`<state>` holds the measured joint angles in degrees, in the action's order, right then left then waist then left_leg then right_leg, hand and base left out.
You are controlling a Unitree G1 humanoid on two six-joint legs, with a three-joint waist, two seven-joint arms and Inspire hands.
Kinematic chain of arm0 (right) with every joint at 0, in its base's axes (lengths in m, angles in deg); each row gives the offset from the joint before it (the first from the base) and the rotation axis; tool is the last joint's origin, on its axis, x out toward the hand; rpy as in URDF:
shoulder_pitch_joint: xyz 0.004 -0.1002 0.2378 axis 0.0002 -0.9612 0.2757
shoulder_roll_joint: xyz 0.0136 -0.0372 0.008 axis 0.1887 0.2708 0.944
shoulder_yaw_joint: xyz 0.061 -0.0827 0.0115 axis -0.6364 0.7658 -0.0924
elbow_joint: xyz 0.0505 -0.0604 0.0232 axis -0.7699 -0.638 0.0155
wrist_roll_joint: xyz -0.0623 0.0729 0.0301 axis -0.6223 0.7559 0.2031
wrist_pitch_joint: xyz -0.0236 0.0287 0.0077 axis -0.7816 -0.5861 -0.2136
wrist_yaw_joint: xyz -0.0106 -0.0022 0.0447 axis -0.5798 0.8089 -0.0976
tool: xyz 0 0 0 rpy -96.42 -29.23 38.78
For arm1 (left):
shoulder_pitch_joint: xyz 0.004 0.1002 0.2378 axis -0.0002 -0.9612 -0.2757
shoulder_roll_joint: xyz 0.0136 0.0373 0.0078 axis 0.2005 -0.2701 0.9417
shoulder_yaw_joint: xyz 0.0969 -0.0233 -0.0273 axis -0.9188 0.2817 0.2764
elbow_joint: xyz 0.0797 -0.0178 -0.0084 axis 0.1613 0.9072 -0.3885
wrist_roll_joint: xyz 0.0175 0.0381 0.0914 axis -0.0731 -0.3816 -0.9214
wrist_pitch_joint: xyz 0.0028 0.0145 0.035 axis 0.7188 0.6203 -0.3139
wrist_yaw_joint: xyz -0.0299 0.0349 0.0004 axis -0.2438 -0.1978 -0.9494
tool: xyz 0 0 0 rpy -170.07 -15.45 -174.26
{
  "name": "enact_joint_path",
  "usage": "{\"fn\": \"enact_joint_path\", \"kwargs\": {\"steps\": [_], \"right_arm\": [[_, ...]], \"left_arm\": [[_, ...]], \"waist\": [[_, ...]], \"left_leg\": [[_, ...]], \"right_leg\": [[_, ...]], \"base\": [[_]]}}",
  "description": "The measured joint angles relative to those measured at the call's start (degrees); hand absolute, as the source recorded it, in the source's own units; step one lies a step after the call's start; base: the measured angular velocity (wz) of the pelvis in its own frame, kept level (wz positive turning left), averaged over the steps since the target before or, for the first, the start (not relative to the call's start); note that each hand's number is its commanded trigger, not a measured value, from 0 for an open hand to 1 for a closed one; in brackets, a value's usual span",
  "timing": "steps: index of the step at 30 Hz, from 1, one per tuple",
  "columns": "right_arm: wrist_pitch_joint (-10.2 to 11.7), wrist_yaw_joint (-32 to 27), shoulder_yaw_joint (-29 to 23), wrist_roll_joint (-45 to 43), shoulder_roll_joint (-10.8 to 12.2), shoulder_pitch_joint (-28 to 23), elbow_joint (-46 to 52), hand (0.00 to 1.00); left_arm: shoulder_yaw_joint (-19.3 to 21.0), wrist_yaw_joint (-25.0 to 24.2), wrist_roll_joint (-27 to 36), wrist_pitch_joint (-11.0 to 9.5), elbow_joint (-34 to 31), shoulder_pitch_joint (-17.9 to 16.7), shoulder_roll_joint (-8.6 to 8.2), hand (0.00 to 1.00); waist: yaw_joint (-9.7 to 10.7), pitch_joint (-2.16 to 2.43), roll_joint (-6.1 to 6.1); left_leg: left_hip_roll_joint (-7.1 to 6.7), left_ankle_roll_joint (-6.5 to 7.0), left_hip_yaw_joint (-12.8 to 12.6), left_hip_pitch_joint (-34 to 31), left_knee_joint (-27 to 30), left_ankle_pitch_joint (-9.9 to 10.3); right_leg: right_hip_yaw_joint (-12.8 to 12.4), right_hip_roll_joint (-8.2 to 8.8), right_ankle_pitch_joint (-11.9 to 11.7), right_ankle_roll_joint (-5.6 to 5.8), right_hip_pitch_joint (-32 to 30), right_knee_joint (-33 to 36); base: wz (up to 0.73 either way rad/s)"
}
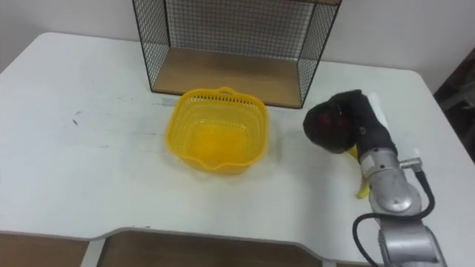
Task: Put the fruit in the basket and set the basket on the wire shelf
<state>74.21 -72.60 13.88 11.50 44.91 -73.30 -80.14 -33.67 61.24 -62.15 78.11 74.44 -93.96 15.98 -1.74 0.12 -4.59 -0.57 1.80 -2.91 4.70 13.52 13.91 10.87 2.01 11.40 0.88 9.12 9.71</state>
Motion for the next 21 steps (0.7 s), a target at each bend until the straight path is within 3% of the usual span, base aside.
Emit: {"fn": "enact_joint_path", "kwargs": {"steps": [3,7,12,21], "right_arm": [[0.0,-1.0,0.1,0.0,0.0,0.3,4.4,1.00],[0.0,-1.0,0.4,0.0,0.1,0.3,7.6,1.00],[0.0,-0.2,0.8,-0.1,0.3,1.5,8.2,1.00],[-0.1,2.3,7.1,-3.6,0.3,2.9,8.4,1.00]], "left_arm": [[-0.1,0.0,-0.1,-0.1,0.0,0.4,-0.01,0.00],[-0.2,0.0,-0.1,-0.1,0.1,1.0,-0.01,0.00],[-0.5,0.0,-0.1,0.0,0.5,1.3,-0.36,0.00],[-0.3,0.0,-0.2,0.0,0.6,3.3,-0.80,0.00]], "waist": [[-0.1,0.00,-0.44],[-0.4,-0.49,-0.48],[-1.6,-0.76,-0.08],[-4.1,-0.58,-0.15]], "left_leg": [[0.00,0.00,-0.1,0.0,0.1,0.0],[0.08,0.00,-0.2,-0.1,0.0,0.0],[0.12,-0.02,-0.4,-0.3,-0.4,0.0],[0.12,-0.13,0.1,-1.3,-0.1,-0.2]], "right_leg": [[0.0,0.00,0.0,0.00,0.0,0.0],[-0.6,-0.04,0.0,0.00,-0.2,0.0],[-0.6,-0.10,0.0,-0.01,-0.6,0.0],[0.1,-0.08,0.0,-0.01,-1.7,0.0]], "base": [[-0.01],[-0.02],[-0.04],[0.02]]}}
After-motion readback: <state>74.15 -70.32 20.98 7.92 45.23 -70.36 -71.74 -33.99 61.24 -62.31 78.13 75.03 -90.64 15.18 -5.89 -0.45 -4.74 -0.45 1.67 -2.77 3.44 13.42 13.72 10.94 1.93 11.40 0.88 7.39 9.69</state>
